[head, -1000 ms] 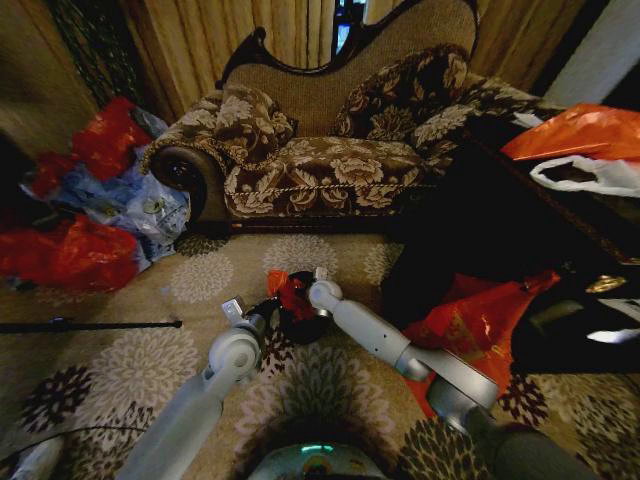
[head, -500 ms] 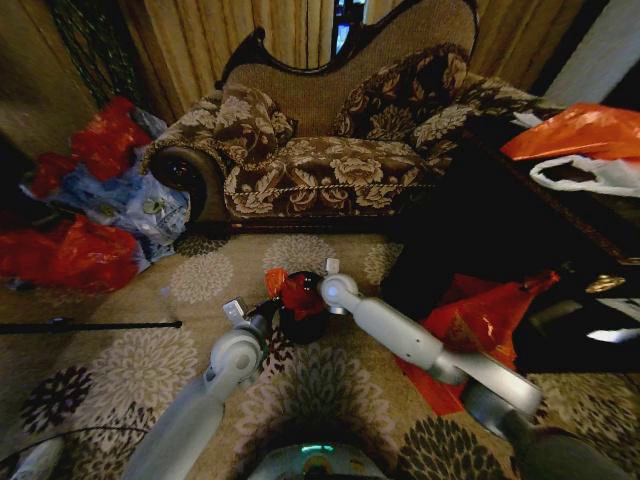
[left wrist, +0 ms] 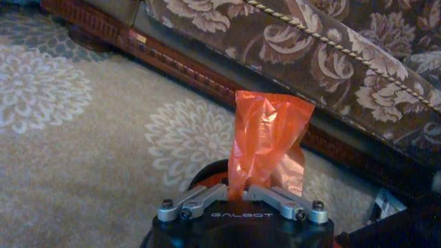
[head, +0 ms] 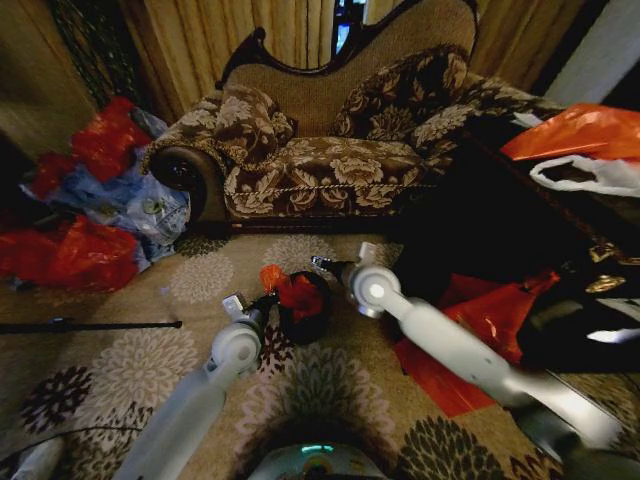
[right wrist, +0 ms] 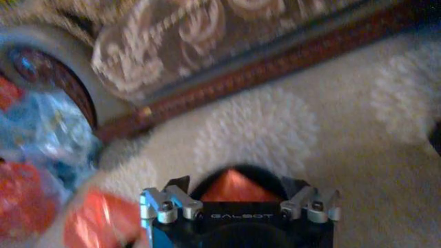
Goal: Place a garbage bag over the trash bin.
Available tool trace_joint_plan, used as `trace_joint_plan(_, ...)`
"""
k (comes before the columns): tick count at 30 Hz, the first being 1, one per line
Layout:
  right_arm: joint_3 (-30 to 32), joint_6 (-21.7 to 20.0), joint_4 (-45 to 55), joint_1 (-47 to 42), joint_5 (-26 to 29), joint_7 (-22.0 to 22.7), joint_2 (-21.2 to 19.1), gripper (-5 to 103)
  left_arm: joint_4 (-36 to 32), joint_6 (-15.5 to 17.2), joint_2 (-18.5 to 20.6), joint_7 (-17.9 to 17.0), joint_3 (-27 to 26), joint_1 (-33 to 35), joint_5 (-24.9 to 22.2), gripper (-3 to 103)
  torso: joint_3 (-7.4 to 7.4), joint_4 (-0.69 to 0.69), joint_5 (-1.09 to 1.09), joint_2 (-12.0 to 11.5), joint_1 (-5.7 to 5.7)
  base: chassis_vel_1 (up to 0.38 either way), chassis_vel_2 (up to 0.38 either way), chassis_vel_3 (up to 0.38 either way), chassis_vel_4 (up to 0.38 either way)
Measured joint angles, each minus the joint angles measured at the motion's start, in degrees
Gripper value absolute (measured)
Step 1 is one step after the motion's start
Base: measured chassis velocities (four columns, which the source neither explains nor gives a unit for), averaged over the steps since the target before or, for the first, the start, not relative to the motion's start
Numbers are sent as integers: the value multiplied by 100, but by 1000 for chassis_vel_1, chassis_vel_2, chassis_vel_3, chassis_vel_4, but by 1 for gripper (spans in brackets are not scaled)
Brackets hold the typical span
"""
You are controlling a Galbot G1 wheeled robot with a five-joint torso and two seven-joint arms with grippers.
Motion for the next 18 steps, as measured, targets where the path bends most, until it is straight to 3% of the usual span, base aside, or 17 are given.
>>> trace_joint_plan(5,4,-58,44,-522,-273,246,233,99,81,1,-31,11,52,-74,41,0,0,0,-1,0,0,0,0,0,0)
trace_joint_plan(9,28,63,-91,-619,-303,584,453,100,107,3,-38,14,89,-94,63,0,0,2,-2,0,0,0,0,0,0)
trace_joint_plan(18,-183,199,-7,-709,-210,965,549,100,145,5,-114,56,120,-107,114,0,0,0,-2,0,0,0,0,0,0)
